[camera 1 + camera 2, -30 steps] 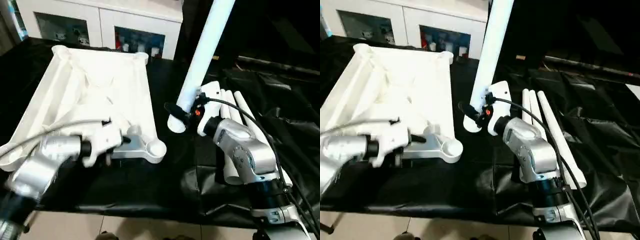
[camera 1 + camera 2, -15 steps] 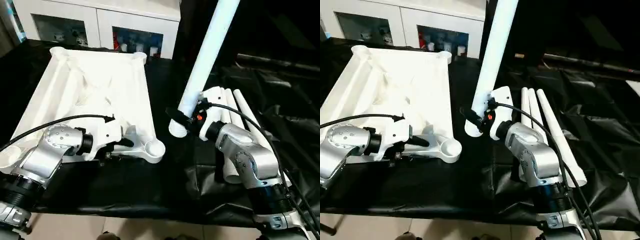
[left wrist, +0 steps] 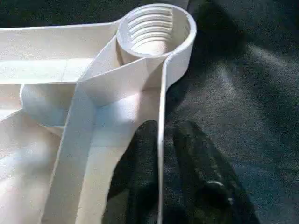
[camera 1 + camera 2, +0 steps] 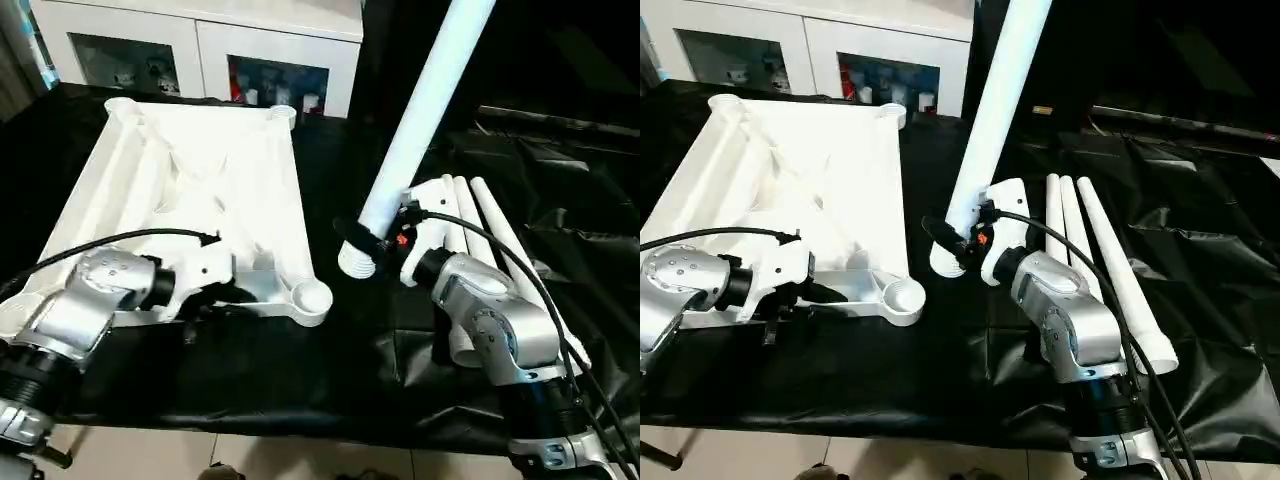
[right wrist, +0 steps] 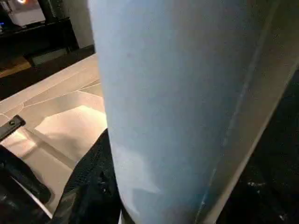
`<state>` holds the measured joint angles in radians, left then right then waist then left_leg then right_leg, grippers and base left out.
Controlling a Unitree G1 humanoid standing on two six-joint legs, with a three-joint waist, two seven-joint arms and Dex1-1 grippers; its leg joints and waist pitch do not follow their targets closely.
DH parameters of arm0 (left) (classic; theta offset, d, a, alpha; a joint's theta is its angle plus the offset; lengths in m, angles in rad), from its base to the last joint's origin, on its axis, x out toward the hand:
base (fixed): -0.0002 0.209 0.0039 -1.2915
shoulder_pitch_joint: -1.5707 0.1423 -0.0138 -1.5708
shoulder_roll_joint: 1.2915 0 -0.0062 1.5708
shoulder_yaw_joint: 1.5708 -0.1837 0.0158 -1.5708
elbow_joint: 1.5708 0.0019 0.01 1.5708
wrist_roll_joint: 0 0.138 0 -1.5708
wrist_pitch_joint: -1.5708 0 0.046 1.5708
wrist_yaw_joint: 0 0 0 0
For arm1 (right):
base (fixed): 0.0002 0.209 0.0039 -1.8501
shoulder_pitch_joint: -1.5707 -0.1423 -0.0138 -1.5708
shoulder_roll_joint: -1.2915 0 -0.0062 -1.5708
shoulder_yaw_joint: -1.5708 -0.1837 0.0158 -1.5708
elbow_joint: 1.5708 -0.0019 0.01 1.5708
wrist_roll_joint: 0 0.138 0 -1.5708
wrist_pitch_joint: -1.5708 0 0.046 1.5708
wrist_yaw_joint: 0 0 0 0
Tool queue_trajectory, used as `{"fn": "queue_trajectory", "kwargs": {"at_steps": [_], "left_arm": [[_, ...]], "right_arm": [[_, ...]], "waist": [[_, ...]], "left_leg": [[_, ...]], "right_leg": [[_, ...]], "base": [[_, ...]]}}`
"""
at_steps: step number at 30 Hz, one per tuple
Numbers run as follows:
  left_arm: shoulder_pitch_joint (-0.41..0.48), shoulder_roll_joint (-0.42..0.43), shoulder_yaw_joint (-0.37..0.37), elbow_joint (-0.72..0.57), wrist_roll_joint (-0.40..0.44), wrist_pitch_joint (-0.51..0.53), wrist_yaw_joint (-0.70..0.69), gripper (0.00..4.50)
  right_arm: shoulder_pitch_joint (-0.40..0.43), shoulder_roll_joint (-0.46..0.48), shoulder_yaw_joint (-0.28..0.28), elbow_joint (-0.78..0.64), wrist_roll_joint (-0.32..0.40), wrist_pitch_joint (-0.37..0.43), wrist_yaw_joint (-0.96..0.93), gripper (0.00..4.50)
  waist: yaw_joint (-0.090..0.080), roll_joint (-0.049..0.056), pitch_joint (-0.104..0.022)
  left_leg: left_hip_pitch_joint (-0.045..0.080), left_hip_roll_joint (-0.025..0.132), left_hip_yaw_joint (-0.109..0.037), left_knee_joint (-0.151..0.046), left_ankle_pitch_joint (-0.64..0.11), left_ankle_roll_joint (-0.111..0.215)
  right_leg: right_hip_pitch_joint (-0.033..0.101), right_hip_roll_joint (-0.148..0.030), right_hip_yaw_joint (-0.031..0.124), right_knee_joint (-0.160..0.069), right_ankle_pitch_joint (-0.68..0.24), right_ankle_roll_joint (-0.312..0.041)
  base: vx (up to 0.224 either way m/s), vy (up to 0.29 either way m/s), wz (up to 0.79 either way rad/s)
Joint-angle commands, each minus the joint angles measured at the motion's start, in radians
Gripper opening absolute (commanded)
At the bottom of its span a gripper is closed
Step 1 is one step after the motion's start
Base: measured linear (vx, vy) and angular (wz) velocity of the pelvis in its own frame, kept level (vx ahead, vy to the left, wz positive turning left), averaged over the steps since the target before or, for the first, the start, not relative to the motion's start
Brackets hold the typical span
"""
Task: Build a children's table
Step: Insert table leg to table base
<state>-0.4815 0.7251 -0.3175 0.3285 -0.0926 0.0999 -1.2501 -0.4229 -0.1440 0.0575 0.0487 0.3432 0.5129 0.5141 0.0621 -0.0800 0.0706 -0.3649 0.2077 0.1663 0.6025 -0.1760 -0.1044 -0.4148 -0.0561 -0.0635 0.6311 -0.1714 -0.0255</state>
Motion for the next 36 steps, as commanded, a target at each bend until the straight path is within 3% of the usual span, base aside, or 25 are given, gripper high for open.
{"fn": "queue_trajectory", "kwargs": {"at_steps": [1,5,9,10,12,13,14,16,17,18,21,25,28,29,30,31,33,34,35,36], "left_arm": [[0.001,-0.002,-0.004,0.006,0.011,-0.008,-0.009,0.51],[0.014,-0.012,-0.014,-0.026,0.010,0.016,-0.013,0.14],[0.033,-0.063,-0.039,-0.168,-0.042,0.141,-0.014,0.01],[0.031,-0.068,-0.042,-0.176,-0.042,0.149,-0.013,0.00],[0.019,-0.109,-0.065,-0.203,-0.024,0.174,0.016,0.00],[0.014,-0.122,-0.072,-0.206,-0.018,0.179,0.025,0.00],[0.010,-0.133,-0.077,-0.207,-0.012,0.183,0.032,0.00],[-0.005,-0.144,-0.090,-0.157,0.061,0.149,0.077,0.00],[-0.005,-0.144,-0.090,-0.157,0.061,0.149,0.077,0.00],[-0.008,-0.144,-0.092,-0.148,0.079,0.147,0.090,0.00],[-0.012,-0.133,-0.100,-0.126,0.130,0.148,0.128,0.00],[-0.020,-0.124,-0.100,-0.104,0.165,0.145,0.181,0.00],[-0.033,-0.110,-0.103,-0.081,0.190,0.144,0.193,0.00],[-0.034,-0.108,-0.096,-0.083,0.191,0.157,0.191,0.00],[-0.035,-0.108,-0.092,-0.087,0.188,0.164,0.189,0.00],[-0.035,-0.109,-0.090,-0.088,0.188,0.166,0.188,0.00],[-0.032,-0.106,-0.089,-0.108,0.196,0.257,0.198,0.00],[-0.030,-0.106,-0.088,-0.115,0.190,0.284,0.196,0.00],[-0.027,-0.105,-0.087,-0.123,0.187,0.298,0.195,0.00],[-0.023,-0.104,-0.087,-0.134,0.184,0.314,0.194,0.00]], "right_arm": [[0.002,-0.011,-0.015,-0.026,0.010,0.010,0.005,1.91],[-0.007,-0.019,0.004,-0.020,0.023,0.044,0.035,1.91],[-0.033,-0.060,0.064,0.014,0.038,0.097,0.142,1.91],[-0.037,-0.061,0.066,0.018,0.037,0.097,0.147,1.91],[-0.062,-0.064,0.069,0.060,0.020,0.081,0.157,1.91],[-0.071,-0.067,0.071,0.076,0.010,0.072,0.158,1.91],[-0.079,-0.070,0.073,0.090,0.000,0.065,0.158,1.91],[-0.099,-0.073,0.064,0.119,0.000,0.065,0.162,1.91],[-0.099,-0.073,0.064,0.119,0.000,0.065,0.162,1.91],[-0.101,-0.078,0.068,0.118,0.001,0.068,0.169,1.91],[-0.100,-0.093,0.068,0.099,0.008,0.085,0.181,1.91],[-0.097,-0.105,0.044,0.080,0.024,0.095,0.185,1.91],[-0.100,-0.107,0.029,0.083,0.031,0.093,0.178,1.91],[-0.098,-0.103,0.025,0.083,0.030,0.090,0.173,1.91],[-0.096,-0.101,0.022,0.081,0.031,0.090,0.170,1.91],[-0.095,-0.100,0.021,0.080,0.032,0.090,0.169,1.91],[-0.086,-0.090,0.010,0.073,0.035,0.083,0.150,1.91],[-0.084,-0.086,0.004,0.070,0.039,0.083,0.143,1.91],[-0.083,-0.081,-0.003,0.069,0.042,0.083,0.135,1.91],[-0.081,-0.074,-0.012,0.068,0.047,0.084,0.124,1.91]], "waist": [[0.003,0.033,-0.076],[0.004,0.035,-0.075],[0.006,0.037,-0.076],[0.005,0.028,-0.076],[0.011,0.030,-0.076],[0.010,0.021,-0.074],[0.013,0.024,-0.074],[0.020,0.023,-0.073],[0.022,0.017,-0.071],[0.024,0.018,-0.071],[0.021,0.013,-0.073],[0.021,0.015,-0.072],[0.018,0.012,-0.071],[0.016,0.017,-0.072],[0.013,0.014,-0.072],[0.012,0.019,-0.072],[0.008,0.018,-0.073],[0.007,0.025,-0.073],[0.004,0.021,-0.072],[0.002,0.024,-0.071]], "left_leg": [[0.016,0.020,-0.003,-0.078,-0.230,-0.056],[0.016,0.021,-0.003,-0.078,-0.224,-0.053],[0.016,0.025,-0.002,-0.076,-0.207,-0.047],[0.015,0.024,0.001,-0.075,-0.202,-0.044],[0.015,0.024,0.002,-0.074,-0.199,-0.040],[0.014,0.023,0.003,-0.074,-0.201,-0.039],[0.015,0.022,0.003,-0.073,-0.201,-0.039],[0.015,0.022,0.003,-0.073,-0.206,-0.039],[0.017,0.022,0.002,-0.074,-0.211,-0.036],[0.016,0.022,0.002,-0.074,-0.212,-0.036],[0.013,0.022,-0.001,-0.075,-0.214,-0.039],[0.014,0.021,-0.001,-0.075,-0.218,-0.037],[0.014,0.018,-0.004,-0.076,-0.242,-0.038],[0.012,0.018,-0.006,-0.077,-0.244,-0.041],[0.013,0.018,-0.007,-0.077,-0.245,-0.041],[0.014,0.017,-0.007,-0.076,-0.245,-0.040],[0.017,0.019,-0.006,-0.075,-0.243,-0.040],[0.017,0.019,-0.006,-0.076,-0.246,-0.043],[0.016,0.018,-0.006,-0.075,-0.254,-0.041],[0.017,0.018,-0.007,-0.076,-0.264,-0.042]], "right_leg": [[0.055,-0.072,0.053,-0.070,-0.223,-0.161],[0.055,-0.072,0.053,-0.068,-0.216,-0.163],[0.057,-0.073,0.053,-0.064,-0.177,-0.187],[0.057,-0.072,0.053,-0.064,-0.171,-0.188],[0.057,-0.075,0.053,-0.066,-0.190,-0.188],[0.057,-0.074,0.053,-0.070,-0.206,-0.183],[0.056,-0.075,0.053,-0.070,-0.222,-0.178],[0.055,-0.076,0.054,-0.079,-0.281,-0.149],[0.053,-0.074,0.053,-0.082,-0.307,-0.134],[0.052,-0.075,0.053,-0.083,-0.317,-0.124],[0.055,-0.076,0.051,-0.083,-0.333,-0.110],[0.054,-0.074,0.051,-0.084,-0.338,-0.105],[0.055,-0.076,0.048,-0.091,-0.403,-0.088],[0.056,-0.076,0.048,-0.092,-0.407,-0.083],[0.055,-0.076,0.047,-0.091,-0.407,-0.084],[0.055,-0.076,0.047,-0.092,-0.405,-0.088],[0.052,-0.075,0.048,-0.089,-0.383,-0.104],[0.052,-0.075,0.048,-0.087,-0.375,-0.111],[0.052,-0.073,0.047,-0.089,-0.375,-0.116],[0.052,-0.073,0.047,-0.090,-0.381,-0.120]], "base": [[0.000,0.000,0.00],[0.000,0.000,0.00],[0.000,0.000,0.00],[0.000,0.000,0.00],[0.000,0.000,0.00],[0.000,0.000,0.00],[0.000,0.000,0.00],[0.000,0.000,0.00],[0.000,0.000,0.00],[0.000,0.000,0.00],[0.000,0.000,0.00],[0.000,0.000,0.00],[0.000,0.000,0.00],[0.000,0.000,0.00],[0.000,0.000,0.00],[0.000,0.000,0.00],[0.000,0.000,0.00],[0.000,0.000,0.00],[0.000,0.000,0.00],[0.000,0.000,0.00]]}}
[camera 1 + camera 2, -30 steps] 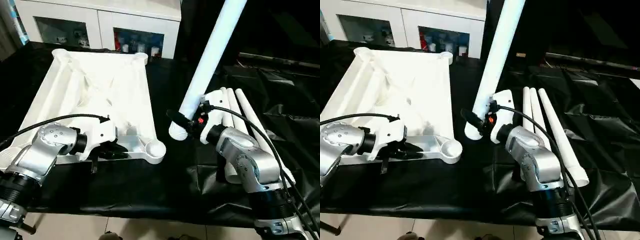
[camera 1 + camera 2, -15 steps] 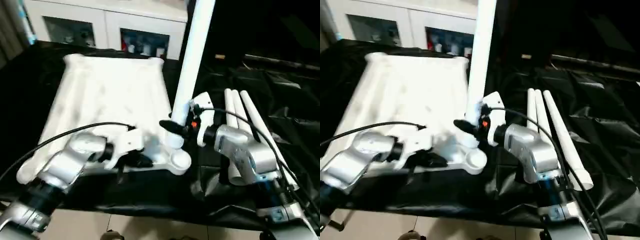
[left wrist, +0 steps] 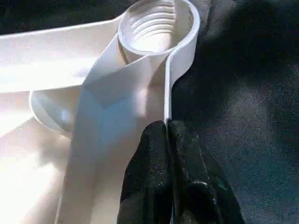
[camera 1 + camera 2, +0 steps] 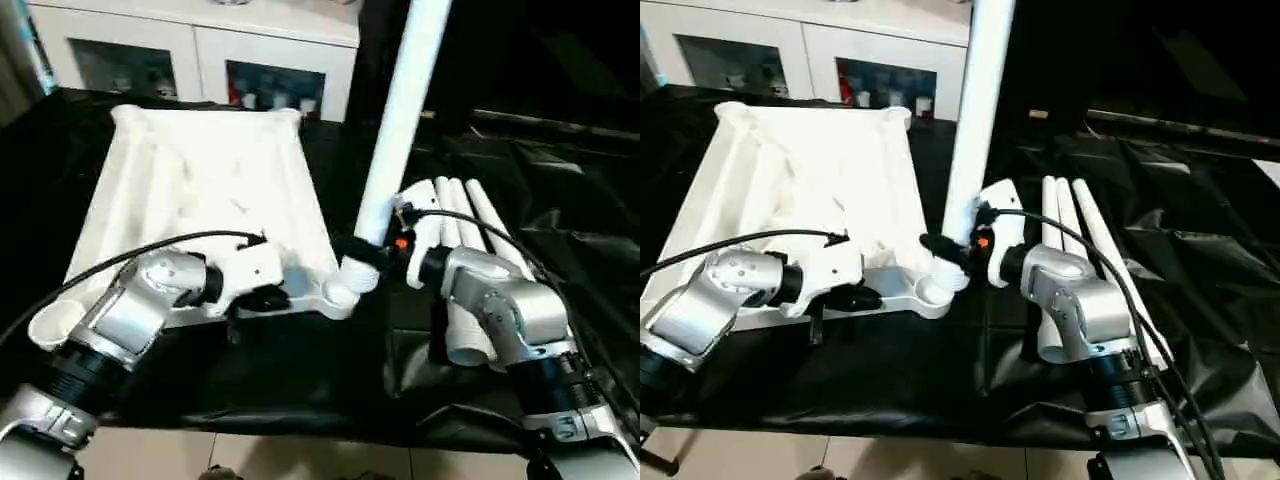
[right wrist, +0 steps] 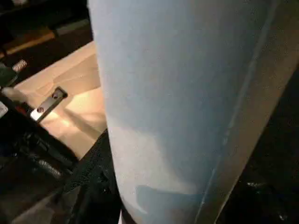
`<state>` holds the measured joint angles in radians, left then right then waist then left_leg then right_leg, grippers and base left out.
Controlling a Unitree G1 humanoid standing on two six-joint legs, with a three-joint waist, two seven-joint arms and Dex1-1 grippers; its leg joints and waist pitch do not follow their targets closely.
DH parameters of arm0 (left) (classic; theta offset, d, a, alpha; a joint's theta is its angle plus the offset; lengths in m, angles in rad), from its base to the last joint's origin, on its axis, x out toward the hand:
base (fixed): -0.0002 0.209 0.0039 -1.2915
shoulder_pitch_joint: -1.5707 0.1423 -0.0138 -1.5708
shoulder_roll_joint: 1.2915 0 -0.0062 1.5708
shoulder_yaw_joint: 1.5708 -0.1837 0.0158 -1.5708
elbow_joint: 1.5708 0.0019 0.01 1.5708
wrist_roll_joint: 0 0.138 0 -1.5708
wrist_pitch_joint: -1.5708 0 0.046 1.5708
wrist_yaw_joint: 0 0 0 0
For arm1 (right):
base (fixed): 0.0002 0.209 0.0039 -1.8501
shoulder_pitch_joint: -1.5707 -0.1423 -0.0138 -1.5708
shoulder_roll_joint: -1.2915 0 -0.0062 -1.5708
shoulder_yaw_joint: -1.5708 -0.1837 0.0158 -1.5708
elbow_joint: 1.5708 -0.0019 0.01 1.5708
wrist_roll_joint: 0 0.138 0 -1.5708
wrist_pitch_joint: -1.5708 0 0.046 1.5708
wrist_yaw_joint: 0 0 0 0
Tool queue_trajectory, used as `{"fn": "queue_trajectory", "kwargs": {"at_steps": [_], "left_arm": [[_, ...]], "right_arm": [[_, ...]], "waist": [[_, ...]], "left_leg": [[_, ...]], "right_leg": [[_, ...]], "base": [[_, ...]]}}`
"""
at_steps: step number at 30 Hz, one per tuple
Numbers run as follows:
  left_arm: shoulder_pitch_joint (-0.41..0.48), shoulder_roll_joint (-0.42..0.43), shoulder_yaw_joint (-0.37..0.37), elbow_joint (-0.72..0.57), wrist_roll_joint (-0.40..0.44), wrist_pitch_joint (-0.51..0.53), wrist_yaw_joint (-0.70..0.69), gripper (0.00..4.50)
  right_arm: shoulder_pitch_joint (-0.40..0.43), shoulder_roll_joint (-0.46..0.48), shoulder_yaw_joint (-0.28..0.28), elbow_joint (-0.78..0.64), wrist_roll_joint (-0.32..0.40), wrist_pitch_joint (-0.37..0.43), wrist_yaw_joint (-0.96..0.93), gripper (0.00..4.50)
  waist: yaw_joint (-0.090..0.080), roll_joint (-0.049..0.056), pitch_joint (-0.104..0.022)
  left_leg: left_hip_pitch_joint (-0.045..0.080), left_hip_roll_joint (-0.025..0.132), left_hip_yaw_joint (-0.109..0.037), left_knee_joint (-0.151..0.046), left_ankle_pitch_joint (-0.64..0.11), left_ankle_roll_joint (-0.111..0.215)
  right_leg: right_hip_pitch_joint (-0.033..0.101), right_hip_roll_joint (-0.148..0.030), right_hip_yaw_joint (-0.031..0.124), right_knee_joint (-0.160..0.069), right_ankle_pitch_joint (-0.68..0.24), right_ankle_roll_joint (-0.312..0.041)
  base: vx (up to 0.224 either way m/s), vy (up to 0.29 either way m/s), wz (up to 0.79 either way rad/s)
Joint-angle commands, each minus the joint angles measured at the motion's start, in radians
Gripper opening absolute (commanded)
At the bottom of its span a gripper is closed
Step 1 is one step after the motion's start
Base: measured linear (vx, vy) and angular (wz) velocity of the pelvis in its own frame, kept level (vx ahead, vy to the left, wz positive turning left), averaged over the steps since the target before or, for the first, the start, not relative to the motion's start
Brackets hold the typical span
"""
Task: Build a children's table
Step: Insert table leg to table base
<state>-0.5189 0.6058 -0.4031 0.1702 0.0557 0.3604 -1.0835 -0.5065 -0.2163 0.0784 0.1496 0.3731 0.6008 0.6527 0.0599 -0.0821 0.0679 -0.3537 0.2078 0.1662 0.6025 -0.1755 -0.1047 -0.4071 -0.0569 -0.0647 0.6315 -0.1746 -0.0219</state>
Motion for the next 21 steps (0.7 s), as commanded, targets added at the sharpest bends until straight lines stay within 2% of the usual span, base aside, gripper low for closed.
{"fn": "queue_trajectory", "kwargs": {"at_steps": [1,3,7,10,11,12,13,14,15,17,20,21], "left_arm": [[0.017,0.016,-0.003,0.012,0.037,0.084,0.029,0.00],[0.027,0.020,-0.006,-0.024,0.041,0.137,0.032,0.00],[0.054,0.007,-0.006,-0.150,0.027,0.274,0.048,0.00],[0.067,-0.014,-0.003,-0.224,0.021,0.336,0.075,0.00],[0.075,-0.022,0.002,-0.242,0.020,0.307,0.087,0.00],[0.082,-0.030,0.009,-0.255,0.019,0.276,0.101,0.00],[0.088,-0.038,0.017,-0.258,0.017,0.256,0.113,0.00],[0.103,-0.059,0.043,-0.254,-0.007,0.174,0.134,0.00],[0.109,-0.068,0.056,-0.248,-0.023,0.125,0.138,0.00],[0.112,-0.074,0.085,-0.242,-0.049,0.101,0.139,0.45],[0.108,-0.040,0.091,-0.223,-0.029,0.069,0.137,0.56],[0.095,-0.025,0.091,-0.196,-0.015,0.053,0.135,0.72]], "right_arm": [[0.004,0.003,-0.039,-0.034,0.021,-0.004,-0.020,1.91],[0.006,0.009,-0.046,-0.035,0.023,-0.006,-0.031,1.91],[0.010,0.024,-0.058,-0.035,0.025,-0.006,-0.051,1.91],[0.015,0.030,-0.059,-0.037,0.024,-0.010,-0.060,1.91],[0.018,0.031,-0.060,-0.040,0.025,-0.011,-0.064,1.91],[0.021,0.032,-0.060,-0.043,0.024,-0.013,-0.067,1.91],[0.023,0.033,-0.061,-0.045,0.023,-0.015,-0.070,1.91],[0.027,0.036,-0.066,-0.051,0.020,-0.020,-0.084,1.91],[0.029,0.038,-0.069,-0.053,0.019,-0.023,-0.091,1.91],[0.032,0.042,-0.075,-0.056,0.014,-0.025,-0.108,1.91],[0.038,0.044,-0.074,-0.061,0.014,-0.027,-0.104,1.91],[0.038,0.045,-0.070,-0.059,0.015,-0.029,-0.099,1.91]], "waist": [[0.003,0.025,-0.068],[0.002,0.030,-0.068],[-0.002,0.027,-0.069],[-0.006,0.031,-0.072],[-0.003,0.038,-0.073],[-0.004,0.035,-0.072],[-0.002,0.037,-0.073],[-0.001,0.035,-0.073],[0.001,0.039,-0.073],[0.005,0.041,-0.076],[0.007,0.041,-0.074],[0.004,0.039,-0.071]], "left_leg": [[0.006,0.017,-0.007,-0.076,-0.270,-0.040],[0.007,0.017,-0.009,-0.077,-0.277,-0.040],[0.007,0.017,-0.007,-0.075,-0.270,-0.040],[0.004,0.017,-0.006,-0.074,-0.238,-0.035],[0.004,0.017,-0.006,-0.073,-0.223,-0.034],[0.002,0.017,-0.005,-0.073,-0.219,-0.031],[0.002,0.016,-0.005,-0.073,-0.217,-0.028],[0.002,0.016,-0.004,-0.072,-0.212,-0.024],[0.000,0.014,-0.003,-0.072,-0.215,-0.022],[0.001,0.014,-0.003,-0.071,-0.204,-0.024],[0.001,0.015,-0.004,-0.073,-0.207,-0.022],[0.004,0.015,-0.003,-0.074,-0.229,-0.024]], "right_leg": [[0.044,-0.072,0.048,-0.091,-0.385,-0.122],[0.045,-0.072,0.046,-0.091,-0.390,-0.122],[0.046,-0.071,0.047,-0.089,-0.373,-0.131],[0.049,-0.069,0.049,-0.083,-0.307,-0.152],[0.051,-0.068,0.049,-0.080,-0.277,-0.161],[0.052,-0.067,0.049,-0.081,-0.261,-0.165],[0.054,-0.068,0.049,-0.081,-0.256,-0.166],[0.054,-0.067,0.049,-0.081,-0.249,-0.164],[0.054,-0.065,0.049,-0.084,-0.251,-0.160],[0.055,-0.066,0.049,-0.081,-0.246,-0.157],[0.053,-0.065,0.048,-0.082,-0.245,-0.154],[0.051,-0.065,0.047,-0.085,-0.274,-0.146]], "base": [[0.000,0.000,0.00],[0.000,0.000,0.00],[0.000,0.000,0.00],[0.000,0.000,0.00],[0.000,0.000,0.00],[0.000,0.000,0.00],[0.000,0.000,0.00],[0.000,0.000,0.00],[0.000,0.000,0.00],[0.000,0.000,0.00],[0.000,0.000,0.00],[0.000,0.000,0.00]]}}
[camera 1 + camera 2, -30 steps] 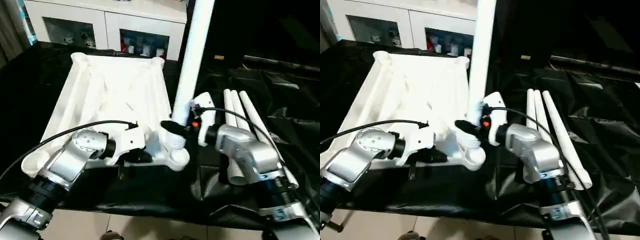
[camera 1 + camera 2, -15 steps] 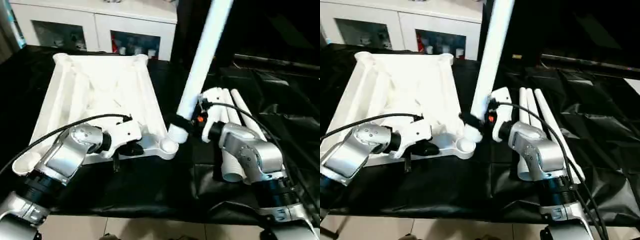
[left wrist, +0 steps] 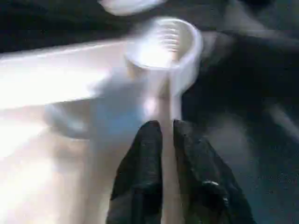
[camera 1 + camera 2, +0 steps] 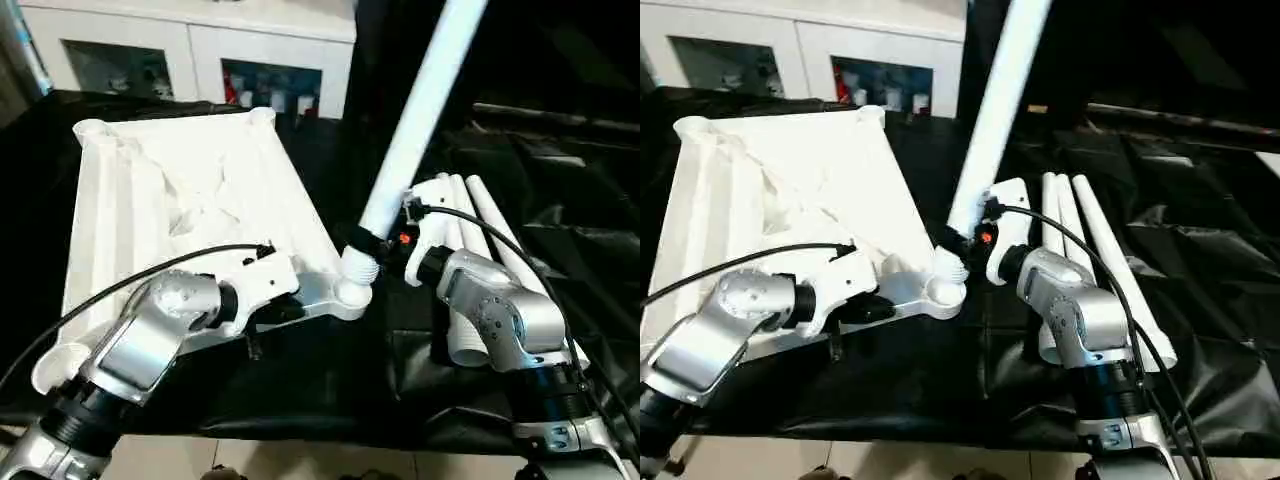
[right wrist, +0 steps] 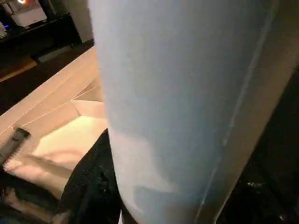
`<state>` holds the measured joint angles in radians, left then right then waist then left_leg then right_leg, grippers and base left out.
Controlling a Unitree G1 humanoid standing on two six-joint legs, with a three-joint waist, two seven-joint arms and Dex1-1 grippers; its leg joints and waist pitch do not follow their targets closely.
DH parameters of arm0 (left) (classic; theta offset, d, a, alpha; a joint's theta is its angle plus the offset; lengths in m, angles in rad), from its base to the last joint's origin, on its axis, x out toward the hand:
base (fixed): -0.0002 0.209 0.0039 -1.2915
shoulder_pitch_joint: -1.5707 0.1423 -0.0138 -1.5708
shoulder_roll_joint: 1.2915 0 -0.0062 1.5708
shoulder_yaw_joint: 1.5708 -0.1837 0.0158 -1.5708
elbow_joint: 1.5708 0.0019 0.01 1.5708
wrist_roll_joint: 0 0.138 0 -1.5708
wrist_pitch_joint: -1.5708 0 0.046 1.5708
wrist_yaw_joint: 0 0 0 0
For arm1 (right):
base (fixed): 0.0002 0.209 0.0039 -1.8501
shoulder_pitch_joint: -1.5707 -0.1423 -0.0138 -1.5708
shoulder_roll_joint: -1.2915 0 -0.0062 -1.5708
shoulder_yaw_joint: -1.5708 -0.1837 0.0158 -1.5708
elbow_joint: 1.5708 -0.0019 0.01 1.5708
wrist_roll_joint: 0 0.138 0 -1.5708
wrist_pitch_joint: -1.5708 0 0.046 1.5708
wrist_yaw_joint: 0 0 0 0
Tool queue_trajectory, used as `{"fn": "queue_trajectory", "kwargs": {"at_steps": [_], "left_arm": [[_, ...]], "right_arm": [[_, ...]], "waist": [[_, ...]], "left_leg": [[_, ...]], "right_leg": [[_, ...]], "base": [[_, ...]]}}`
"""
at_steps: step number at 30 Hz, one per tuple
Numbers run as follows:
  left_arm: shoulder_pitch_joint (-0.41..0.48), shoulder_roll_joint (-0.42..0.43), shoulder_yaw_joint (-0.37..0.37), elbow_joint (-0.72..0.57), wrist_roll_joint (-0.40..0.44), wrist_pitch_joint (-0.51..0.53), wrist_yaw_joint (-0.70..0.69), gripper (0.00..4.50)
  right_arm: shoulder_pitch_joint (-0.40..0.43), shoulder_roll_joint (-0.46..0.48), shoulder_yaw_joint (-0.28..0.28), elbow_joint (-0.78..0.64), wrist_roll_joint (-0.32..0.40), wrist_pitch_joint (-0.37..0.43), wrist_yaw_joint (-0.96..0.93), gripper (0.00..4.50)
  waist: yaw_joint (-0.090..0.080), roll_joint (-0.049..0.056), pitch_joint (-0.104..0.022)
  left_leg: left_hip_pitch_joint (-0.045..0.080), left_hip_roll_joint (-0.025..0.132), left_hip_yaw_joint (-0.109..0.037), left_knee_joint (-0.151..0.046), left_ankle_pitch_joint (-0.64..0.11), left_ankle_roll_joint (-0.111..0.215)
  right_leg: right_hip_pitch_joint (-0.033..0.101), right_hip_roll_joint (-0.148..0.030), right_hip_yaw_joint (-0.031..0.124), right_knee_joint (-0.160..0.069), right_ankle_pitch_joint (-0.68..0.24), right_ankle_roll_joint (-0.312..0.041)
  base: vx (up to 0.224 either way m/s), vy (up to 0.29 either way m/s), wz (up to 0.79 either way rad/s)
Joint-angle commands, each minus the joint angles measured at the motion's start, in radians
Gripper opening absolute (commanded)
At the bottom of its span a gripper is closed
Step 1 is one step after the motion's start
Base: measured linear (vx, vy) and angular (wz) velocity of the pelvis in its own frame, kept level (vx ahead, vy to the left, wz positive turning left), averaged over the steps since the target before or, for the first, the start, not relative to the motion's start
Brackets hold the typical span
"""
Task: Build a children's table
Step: Insert table leg to table base
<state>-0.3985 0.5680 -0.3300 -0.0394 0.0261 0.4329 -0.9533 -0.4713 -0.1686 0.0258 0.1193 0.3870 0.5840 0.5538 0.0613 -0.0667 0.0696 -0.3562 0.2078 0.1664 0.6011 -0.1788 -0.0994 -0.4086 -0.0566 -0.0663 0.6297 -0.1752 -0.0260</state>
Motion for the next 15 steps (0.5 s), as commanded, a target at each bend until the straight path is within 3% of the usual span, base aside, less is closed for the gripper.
{"fn": "queue_trajectory", "kwargs": {"at_steps": [1,9,13,14,15], "left_arm": [[-0.026,0.013,0.018,0.015,0.015,-0.019,0.004,0.89],[-0.029,0.027,-0.040,0.080,0.018,-0.086,-0.056,1.00],[-0.028,0.009,-0.034,0.078,-0.009,-0.054,-0.070,1.00],[-0.031,-0.002,-0.028,0.075,-0.023,-0.033,-0.074,1.29],[-0.033,-0.004,-0.028,0.075,-0.023,-0.031,-0.072,1.29]], "right_arm": [[0.003,-0.003,-0.017,-0.029,0.001,-0.013,0.000,1.91],[0.005,-0.010,-0.004,-0.038,-0.002,-0.010,0.000,1.91],[0.004,-0.013,-0.004,-0.039,-0.002,-0.009,0.000,1.91],[0.006,-0.016,-0.005,-0.043,-0.002,-0.006,0.000,1.91],[0.007,-0.017,-0.005,-0.045,-0.002,-0.005,0.000,1.91]], "waist": [[0.003,0.025,-0.072],[0.004,0.027,-0.074],[0.002,0.029,-0.074],[0.003,0.029,-0.074],[0.004,0.028,-0.075]], "left_leg": [[0.007,0.014,-0.004,-0.073,-0.230,-0.030],[0.008,0.016,-0.003,-0.074,-0.215,-0.038],[0.009,0.016,-0.002,-0.073,-0.221,-0.043],[0.008,0.016,-0.002,-0.073,-0.221,-0.042],[0.008,0.016,-0.002,-0.072,-0.217,-0.041]], "right_leg": [[0.052,-0.065,0.049,-0.083,-0.285,-0.139],[0.051,-0.068,0.052,-0.079,-0.258,-0.142],[0.052,-0.068,0.053,-0.078,-0.251,-0.151],[0.052,-0.068,0.053,-0.078,-0.255,-0.151],[0.053,-0.068,0.053,-0.078,-0.252,-0.151]], "base": [[0.000,0.000,0.00],[0.000,0.000,0.00],[0.000,0.000,0.00],[0.000,0.000,0.00],[0.000,0.000,0.00]]}}
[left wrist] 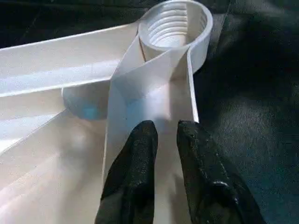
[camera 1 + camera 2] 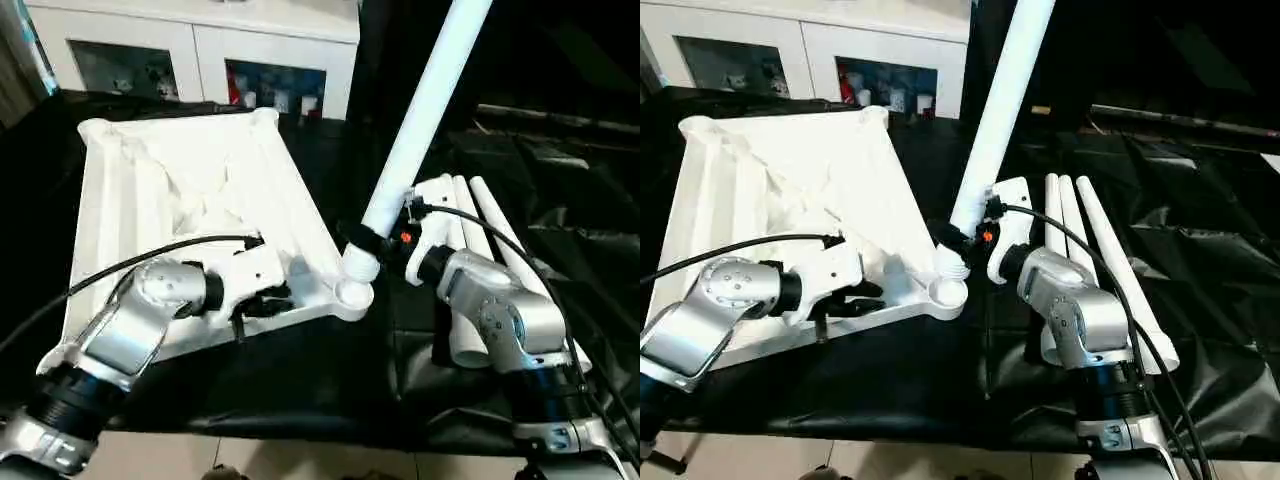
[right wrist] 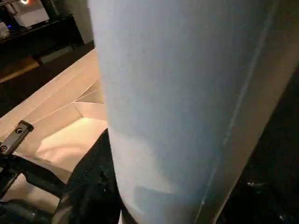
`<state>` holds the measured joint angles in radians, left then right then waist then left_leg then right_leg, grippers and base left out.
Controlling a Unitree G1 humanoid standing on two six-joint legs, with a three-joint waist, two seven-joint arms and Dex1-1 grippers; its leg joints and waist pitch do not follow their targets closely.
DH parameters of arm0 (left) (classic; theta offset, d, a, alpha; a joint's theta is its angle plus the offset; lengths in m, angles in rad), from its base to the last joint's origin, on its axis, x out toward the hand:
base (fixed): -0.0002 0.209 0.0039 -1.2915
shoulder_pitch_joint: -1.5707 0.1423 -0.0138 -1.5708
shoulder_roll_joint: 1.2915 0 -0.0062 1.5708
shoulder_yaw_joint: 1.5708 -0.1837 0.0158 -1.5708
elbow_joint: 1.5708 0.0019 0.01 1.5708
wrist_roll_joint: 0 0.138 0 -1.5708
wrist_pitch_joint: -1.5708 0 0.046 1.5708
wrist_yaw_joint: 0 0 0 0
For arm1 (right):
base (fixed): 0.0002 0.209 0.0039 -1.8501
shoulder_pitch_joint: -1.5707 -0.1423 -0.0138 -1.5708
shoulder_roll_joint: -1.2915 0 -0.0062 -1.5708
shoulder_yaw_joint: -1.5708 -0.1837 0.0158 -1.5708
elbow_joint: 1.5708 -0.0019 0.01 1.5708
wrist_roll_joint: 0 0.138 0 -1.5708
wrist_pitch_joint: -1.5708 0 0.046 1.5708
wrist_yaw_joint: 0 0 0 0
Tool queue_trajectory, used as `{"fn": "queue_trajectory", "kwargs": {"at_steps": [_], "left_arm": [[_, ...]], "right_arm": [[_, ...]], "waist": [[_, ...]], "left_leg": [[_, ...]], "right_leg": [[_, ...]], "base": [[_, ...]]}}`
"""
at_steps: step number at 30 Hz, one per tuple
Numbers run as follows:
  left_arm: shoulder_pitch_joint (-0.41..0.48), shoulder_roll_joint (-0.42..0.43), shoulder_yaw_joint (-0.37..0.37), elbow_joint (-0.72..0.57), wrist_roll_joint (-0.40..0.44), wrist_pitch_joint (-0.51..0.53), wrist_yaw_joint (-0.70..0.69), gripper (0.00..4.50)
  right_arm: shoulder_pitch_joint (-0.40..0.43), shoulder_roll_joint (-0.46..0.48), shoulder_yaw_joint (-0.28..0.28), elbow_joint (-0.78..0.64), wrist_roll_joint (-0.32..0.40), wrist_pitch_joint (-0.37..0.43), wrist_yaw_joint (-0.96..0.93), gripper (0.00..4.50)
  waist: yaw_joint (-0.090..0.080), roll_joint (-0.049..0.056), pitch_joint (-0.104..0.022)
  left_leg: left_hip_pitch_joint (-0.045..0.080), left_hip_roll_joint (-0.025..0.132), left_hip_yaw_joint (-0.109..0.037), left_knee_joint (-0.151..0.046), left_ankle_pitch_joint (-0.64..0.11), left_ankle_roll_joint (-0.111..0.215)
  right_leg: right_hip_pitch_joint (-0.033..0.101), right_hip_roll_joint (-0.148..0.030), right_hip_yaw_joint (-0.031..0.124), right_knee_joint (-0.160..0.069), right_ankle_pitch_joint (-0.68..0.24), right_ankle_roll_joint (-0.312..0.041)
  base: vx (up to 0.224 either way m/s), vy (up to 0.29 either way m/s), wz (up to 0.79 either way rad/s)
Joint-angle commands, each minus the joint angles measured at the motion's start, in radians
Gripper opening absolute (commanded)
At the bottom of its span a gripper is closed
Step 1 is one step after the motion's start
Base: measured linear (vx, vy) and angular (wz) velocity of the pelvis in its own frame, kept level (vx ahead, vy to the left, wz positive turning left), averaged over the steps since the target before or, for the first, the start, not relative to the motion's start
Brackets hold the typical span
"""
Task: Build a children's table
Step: Insert table leg to table base
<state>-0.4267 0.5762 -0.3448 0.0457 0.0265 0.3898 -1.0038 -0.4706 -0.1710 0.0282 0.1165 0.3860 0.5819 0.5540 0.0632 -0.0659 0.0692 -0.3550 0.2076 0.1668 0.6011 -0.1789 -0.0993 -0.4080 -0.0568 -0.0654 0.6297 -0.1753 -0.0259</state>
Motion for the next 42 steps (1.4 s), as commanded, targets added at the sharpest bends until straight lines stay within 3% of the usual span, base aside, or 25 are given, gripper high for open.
{"fn": "queue_trajectory", "kwargs": {"at_steps": [1,5,12,17,21,28,35,41,42], "left_arm": [[-0.007,-0.017,-0.011,-0.009,-0.028,0.015,-0.020,1.29],[-0.009,-0.024,-0.008,-0.002,-0.032,0.013,-0.019,1.62],[-0.008,-0.040,-0.003,-0.020,-0.079,0.045,-0.050,1.74],[-0.006,-0.026,-0.045,0.033,0.003,0.012,-0.019,1.74],[-0.011,-0.022,-0.049,0.061,0.014,0.032,-0.008,1.74],[-0.009,-0.022,-0.035,0.054,-0.009,0.057,-0.014,1.17],[0.001,-0.029,-0.020,0.049,-0.020,0.046,-0.021,0.62],[0.016,-0.036,-0.004,0.044,-0.041,0.030,-0.018,0.08],[0.017,-0.039,0.000,0.044,-0.047,0.026,-0.017,0.08]], "right_arm": [[0.007,-0.015,-0.007,-0.043,-0.001,0.000,-0.001,1.91],[0.011,-0.015,-0.005,-0.047,0.000,0.003,-0.001,1.91],[0.011,-0.016,0.002,-0.047,-0.002,0.006,0.004,1.91],[0.020,-0.017,0.017,-0.054,-0.008,0.005,0.009,1.91],[0.029,-0.019,0.024,-0.062,-0.007,0.007,0.017,1.91],[0.041,-0.029,0.041,-0.070,-0.010,0.006,0.031,1.91],[0.055,-0.045,0.064,-0.023,-0.038,-0.007,0.050,1.91],[0.052,-0.048,0.071,-0.005,-0.036,-0.013,0.056,1.91],[0.050,-0.049,0.072,-0.003,-0.035,-0.014,0.056,1.91]], "waist": [[0.001,0.027,-0.074],[0.003,0.025,-0.073],[0.002,0.025,-0.073],[-0.001,0.028,-0.073],[0.001,0.029,-0.073],[0.000,0.027,-0.071],[0.002,0.022,-0.072],[0.001,0.023,-0.070],[0.000,0.018,-0.069]], "left_leg": [[0.006,0.016,-0.003,-0.073,-0.216,-0.040],[0.006,0.016,-0.003,-0.073,-0.219,-0.037],[0.006,0.016,-0.003,-0.073,-0.225,-0.038],[0.007,0.016,-0.004,-0.074,-0.230,-0.036],[0.008,0.017,-0.005,-0.074,-0.232,-0.039],[0.009,0.016,-0.005,-0.075,-0.252,-0.037],[0.005,0.017,-0.004,-0.074,-0.227,-0.031],[0.007,0.017,-0.004,-0.074,-0.249,-0.030],[0.007,0.017,-0.004,-0.074,-0.249,-0.028]], "right_leg": [[0.053,-0.068,0.052,-0.079,-0.252,-0.150],[0.052,-0.068,0.051,-0.080,-0.267,-0.145],[0.052,-0.068,0.051,-0.082,-0.281,-0.143],[0.052,-0.066,0.051,-0.084,-0.281,-0.134],[0.052,-0.067,0.051,-0.083,-0.277,-0.137],[0.050,-0.068,0.051,-0.087,-0.314,-0.138],[0.052,-0.069,0.052,-0.084,-0.282,-0.145],[0.049,-0.069,0.051,-0.090,-0.340,-0.129],[0.049,-0.069,0.051,-0.091,-0.344,-0.126]], "base": [[0.000,0.000,0.00],[0.000,0.000,0.00],[0.000,0.000,0.00],[0.000,0.000,0.00],[0.000,0.000,0.00],[0.000,0.000,0.00],[0.000,0.000,0.00],[0.000,0.000,0.00],[0.000,0.000,0.00]]}}
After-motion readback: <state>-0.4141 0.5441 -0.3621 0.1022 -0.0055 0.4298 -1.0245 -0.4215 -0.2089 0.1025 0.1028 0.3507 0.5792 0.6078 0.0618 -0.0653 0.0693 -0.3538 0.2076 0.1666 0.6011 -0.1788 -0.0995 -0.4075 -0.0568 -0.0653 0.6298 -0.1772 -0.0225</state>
